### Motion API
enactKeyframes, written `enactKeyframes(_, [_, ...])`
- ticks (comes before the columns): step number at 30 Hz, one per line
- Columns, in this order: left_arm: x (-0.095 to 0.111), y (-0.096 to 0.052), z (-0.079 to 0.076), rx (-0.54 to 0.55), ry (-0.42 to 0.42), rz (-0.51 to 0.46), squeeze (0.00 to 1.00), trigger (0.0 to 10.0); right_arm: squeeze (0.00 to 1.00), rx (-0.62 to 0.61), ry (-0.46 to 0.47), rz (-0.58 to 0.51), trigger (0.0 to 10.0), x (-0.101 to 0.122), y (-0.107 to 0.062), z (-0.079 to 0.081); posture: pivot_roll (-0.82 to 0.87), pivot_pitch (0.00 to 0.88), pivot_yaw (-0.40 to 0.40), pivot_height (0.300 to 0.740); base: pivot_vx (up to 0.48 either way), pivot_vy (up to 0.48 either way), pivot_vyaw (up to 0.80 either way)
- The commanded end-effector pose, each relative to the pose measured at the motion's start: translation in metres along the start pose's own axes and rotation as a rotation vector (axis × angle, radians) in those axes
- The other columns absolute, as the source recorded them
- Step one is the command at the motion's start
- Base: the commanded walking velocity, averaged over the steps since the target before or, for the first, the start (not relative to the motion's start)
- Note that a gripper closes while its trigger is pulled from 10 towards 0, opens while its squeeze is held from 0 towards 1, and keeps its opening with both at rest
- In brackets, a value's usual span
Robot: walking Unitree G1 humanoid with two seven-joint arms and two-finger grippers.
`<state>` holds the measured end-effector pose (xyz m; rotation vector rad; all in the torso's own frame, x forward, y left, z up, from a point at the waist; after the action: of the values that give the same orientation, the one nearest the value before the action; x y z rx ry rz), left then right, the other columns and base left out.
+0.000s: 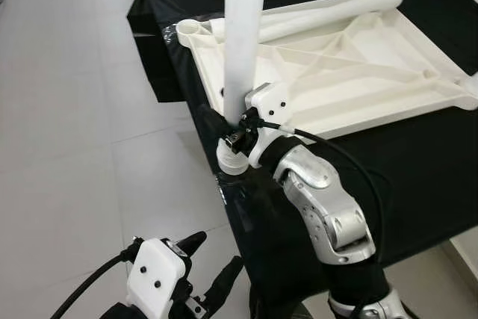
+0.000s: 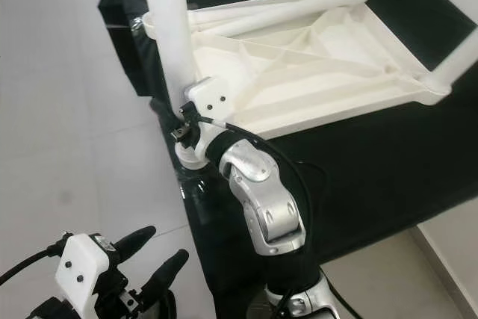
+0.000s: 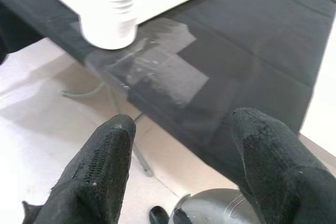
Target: Building children table
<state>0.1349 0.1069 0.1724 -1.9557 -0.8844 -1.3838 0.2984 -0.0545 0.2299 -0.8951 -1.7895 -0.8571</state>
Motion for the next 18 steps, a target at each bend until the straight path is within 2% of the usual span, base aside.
enactKeyframes(1, [-0.004,0.001,0.002,-0.001,-0.008,0.020,0.00,10.0,0.00,-0.050,0.091,0.281,10.0,-0.056,-0.010,0.009,0.10,0.288,-0.020,0.740,0.000,0.000,0.00])
enactKeyframes(3, [-0.004,0.001,0.002,-0.001,-0.008,0.020,0.00,10.0,0.00,-0.050,0.091,0.281,10.0,-0.056,-0.010,0.009,0.10,0.288,-0.020,0.740,0.000,0.000,0.00])
enactKeyframes(5, [-0.004,0.002,0.004,-0.002,0.004,0.021,0.00,10.0,0.00,-0.131,0.111,0.277,10.0,-0.055,-0.008,0.010,0.10,0.273,-0.003,0.740,0.000,0.000,0.00])
enactKeyframes(6, [-0.004,0.002,0.004,-0.002,0.004,0.021,0.00,10.0,0.00,-0.131,0.111,0.277,10.0,-0.055,-0.008,0.010,0.10,0.273,-0.003,0.740,0.000,0.000,0.00])
enactKeyframes(12, [-0.003,0.004,0.011,0.000,0.020,0.021,0.00,10.0,0.00,-0.208,0.134,0.334,10.0,-0.051,-0.015,0.011,0.10,0.261,0.011,0.740,0.000,0.000,0.00])
enactKeyframes(16, [-0.003,0.006,0.014,0.000,0.025,0.020,0.00,10.0,0.00,-0.203,0.136,0.329,10.0,-0.048,-0.015,0.010,0.10,0.257,0.014,0.740,0.000,0.000,0.00])
enactKeyframes(18, [-0.002,0.007,0.016,0.003,0.028,0.017,0.00,10.0,0.00,-0.174,0.136,0.287,10.0,-0.043,-0.010,0.005,0.10,0.255,0.017,0.740,0.000,0.000,0.00])
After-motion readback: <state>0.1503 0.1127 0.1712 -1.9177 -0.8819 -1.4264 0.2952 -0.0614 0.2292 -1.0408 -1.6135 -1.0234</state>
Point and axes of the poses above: a point about 5 cm out from each wrist's last joint towards the gripper, its own y axis pointing out of the wrist towards the gripper, its own x axis along the axis of the wrist's last joint, z = x × y, the point moved 1 cm from there along y, pointing out of the wrist towards the gripper, and after that the axes turned 15 degrees about -y, right-handed, at the moved point
